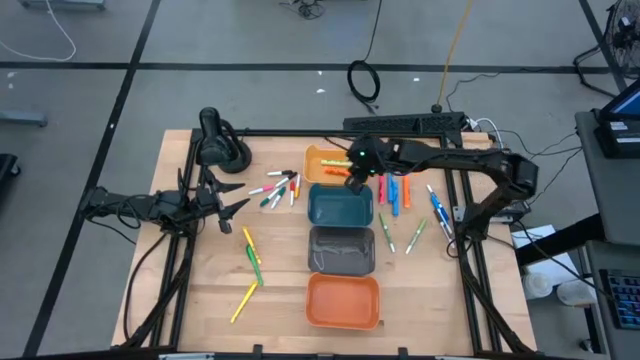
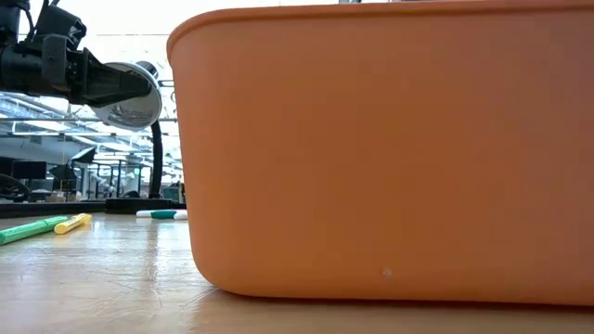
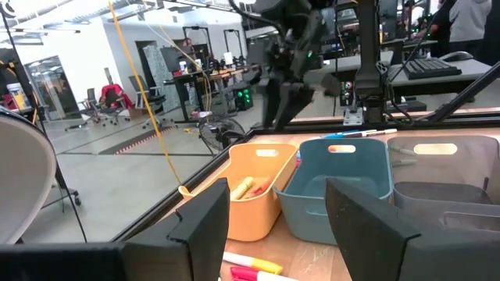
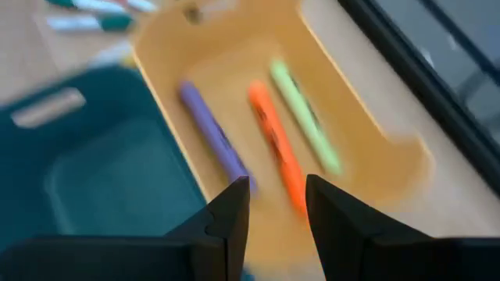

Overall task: Pick & Place Markers
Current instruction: Put the orange highlighter into the yellow bin

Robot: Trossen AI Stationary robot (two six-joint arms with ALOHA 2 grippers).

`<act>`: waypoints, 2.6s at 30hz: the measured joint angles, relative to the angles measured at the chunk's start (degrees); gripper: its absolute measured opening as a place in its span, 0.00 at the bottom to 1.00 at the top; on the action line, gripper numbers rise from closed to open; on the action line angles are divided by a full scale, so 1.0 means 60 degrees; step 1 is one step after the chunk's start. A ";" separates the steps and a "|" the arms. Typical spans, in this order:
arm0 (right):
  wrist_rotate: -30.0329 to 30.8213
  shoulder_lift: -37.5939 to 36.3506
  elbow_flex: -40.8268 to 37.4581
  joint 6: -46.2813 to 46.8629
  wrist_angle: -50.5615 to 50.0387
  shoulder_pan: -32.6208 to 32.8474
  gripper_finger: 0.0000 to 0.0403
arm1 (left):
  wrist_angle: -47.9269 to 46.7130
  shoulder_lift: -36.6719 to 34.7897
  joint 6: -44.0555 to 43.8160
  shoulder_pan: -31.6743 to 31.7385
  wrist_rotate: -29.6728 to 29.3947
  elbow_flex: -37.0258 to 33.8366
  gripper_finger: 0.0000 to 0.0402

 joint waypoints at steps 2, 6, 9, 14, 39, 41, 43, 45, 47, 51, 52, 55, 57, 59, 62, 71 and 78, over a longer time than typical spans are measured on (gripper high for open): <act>0.0246 -0.0400 0.0000 0.0573 -0.1158 0.0006 0.29 | 0.0004 0.0000 0.0000 0.0000 0.0003 0.0000 0.53; 0.0917 -0.1043 0.0000 0.1480 -0.3428 0.0006 0.29 | 0.0000 -0.0003 0.0000 0.0002 0.0002 0.0000 0.53; 0.1458 -0.1411 -0.0072 0.2361 -0.4675 0.0002 0.29 | 0.0000 0.0000 0.0000 0.0004 0.0000 0.0000 0.53; 0.1700 -0.2019 -0.0957 0.3804 -0.5066 -0.0077 0.29 | 0.0000 -0.0002 -0.0003 0.0004 0.0000 0.0000 0.53; 0.0468 -0.2710 -0.5955 0.4244 -0.0488 -0.1025 0.29 | 0.0000 -0.0003 -0.0001 0.0002 0.0000 0.0000 0.53; 0.0468 -0.2706 -0.6133 0.4216 -0.0385 -0.1025 0.29 | 0.0000 -0.0002 0.0000 0.0003 0.0000 0.0000 0.53; 0.0484 -0.2732 -0.6317 0.4200 -0.0172 -0.1025 0.29 | 0.0004 0.0000 -0.0003 0.0000 0.0000 0.0000 0.53; 0.0523 -0.2747 -0.6519 0.4197 0.0033 -0.1018 0.29 | 0.0000 -0.0001 0.0000 0.0001 0.0000 0.0000 0.53; 0.0526 -0.2761 -0.6678 0.4193 0.0172 -0.1021 0.29 | 0.0002 -0.0003 -0.0002 0.0004 0.0000 0.0000 0.53; 0.0534 -0.2750 -0.6804 0.4138 0.0241 -0.1021 0.29 | 0.0001 0.0000 -0.0003 0.0001 0.0000 0.0000 0.53; 0.0534 -0.2746 -0.6805 0.4095 0.0241 -0.1021 0.29 | 0.0000 -0.0003 0.0000 0.0004 0.0000 0.0000 0.53; 0.0541 -0.2743 -0.6812 0.3942 0.0255 -0.1021 0.28 | 0.0002 0.0000 0.0000 0.0004 0.0000 0.0000 0.53; 0.0553 -0.2738 -0.6812 0.3900 0.0276 -0.1021 0.25 | 0.0002 0.0000 0.0000 0.0003 0.0000 0.0000 0.53; 0.0539 -0.2735 -0.6812 0.3724 0.0343 -0.1018 0.20 | 0.0000 -0.0001 0.0000 0.0003 0.0000 0.0000 0.53; 0.0538 -0.2732 -0.6813 0.3452 0.0347 -0.1018 0.12 | 0.0000 0.0000 0.0000 0.0000 0.0000 0.0000 0.53; 0.0984 -0.3589 -0.6884 0.3224 0.0522 -0.1003 0.12 | 0.0000 0.0000 -0.0001 0.0004 0.0000 0.0000 0.53; 0.0960 -0.4701 -0.6874 0.2940 0.1633 -0.0952 0.12 | 0.0000 -0.0001 -0.0001 0.0001 0.0000 0.0000 0.53</act>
